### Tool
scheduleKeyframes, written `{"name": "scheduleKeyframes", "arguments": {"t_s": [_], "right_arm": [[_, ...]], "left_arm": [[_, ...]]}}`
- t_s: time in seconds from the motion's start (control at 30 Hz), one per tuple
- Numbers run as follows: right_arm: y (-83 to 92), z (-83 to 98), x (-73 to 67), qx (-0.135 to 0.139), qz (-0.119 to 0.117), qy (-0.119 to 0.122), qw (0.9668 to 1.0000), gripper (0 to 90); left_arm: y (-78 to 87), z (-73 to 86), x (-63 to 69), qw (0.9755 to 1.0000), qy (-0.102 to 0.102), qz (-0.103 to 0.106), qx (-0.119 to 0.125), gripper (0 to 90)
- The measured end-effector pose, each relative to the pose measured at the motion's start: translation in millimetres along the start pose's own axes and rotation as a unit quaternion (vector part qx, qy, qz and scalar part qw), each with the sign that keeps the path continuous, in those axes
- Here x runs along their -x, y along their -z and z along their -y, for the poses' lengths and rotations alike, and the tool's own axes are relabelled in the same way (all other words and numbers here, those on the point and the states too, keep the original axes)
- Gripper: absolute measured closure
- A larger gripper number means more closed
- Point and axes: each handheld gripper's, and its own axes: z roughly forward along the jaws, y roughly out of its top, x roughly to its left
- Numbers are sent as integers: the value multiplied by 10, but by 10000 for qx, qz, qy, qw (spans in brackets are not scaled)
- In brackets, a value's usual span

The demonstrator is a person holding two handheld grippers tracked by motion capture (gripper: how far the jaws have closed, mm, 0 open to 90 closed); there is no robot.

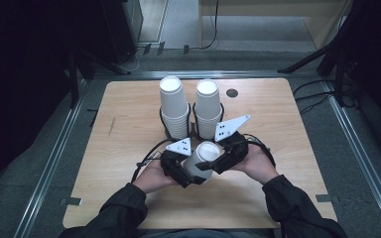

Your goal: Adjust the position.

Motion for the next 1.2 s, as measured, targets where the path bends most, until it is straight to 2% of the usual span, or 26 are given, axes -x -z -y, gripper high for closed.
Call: {"name": "scheduleKeyframes", "arguments": {"t_s": [0.1, 0.13, 0.2, 0.33, 0.47, 0.5, 0.53, 0.63, 0.8, 0.9, 0.93, 1.03, 1.1, 1.2], "right_arm": [[28, 0, 6, 93, -7, -25, 10000, 254], [48, -1, 2, 147, 0, -44, 9999, 257], [49, -2, 9, 147, -14, -63, 9999, 258], [52, 9, 42, 132, -79, -215, 9997, 256], [60, 8, 46, 162, -88, -229, 9996, 250], [63, 7, 39, 172, -70, -216, 9996, 233], [64, -2, 27, 227, 71, -278, 9993, 148], [74, -3, 24, 203, 191, -322, 9991, 132], [82, 44, 60, 67, 227, -473, 9986, 132], [57, 96, 74, -48, 186, -481, 9987, 132], [23, 137, 91, -180, 237, -509, 9983, 135], [-12, 173, 111, -320, 281, -515, 9978, 163], [-36, 207, 112, -420, 307, -404, 9978, 203], [-73, 246, 92, -563, 351, -257, 9975, 204]], "left_arm": [[31, -17, 28, 9998, -138, -109, 107, 109], [54, -32, 38, 9994, -290, -115, 133, 134], [57, -40, 46, 9993, -342, -118, 126, 153], [81, -50, 23, 9994, -324, 1, 74, 194], [101, -67, 25, 9994, -357, -10, 30, 206], [106, -70, 23, 9994, -347, 2, -12, 209], [117, -73, 18, 9992, -370, 32, -169, 212], [138, -77, 6, 9988, -382, -5, -314, 211], [238, -70, -47, 9991, -217, -165, -329, 206], [307, -52, -75, 9984, -161, -279, -470, 203], [357, -40, -93, 9973, -165, -373, -604, 202], [405, -28, -109, 9970, -89, -375, -670, 202], [453, -21, -118, 9961, -119, -404, -771, 201], [501, -19, -136, 9946, -124, -485, -905, 199]]}}
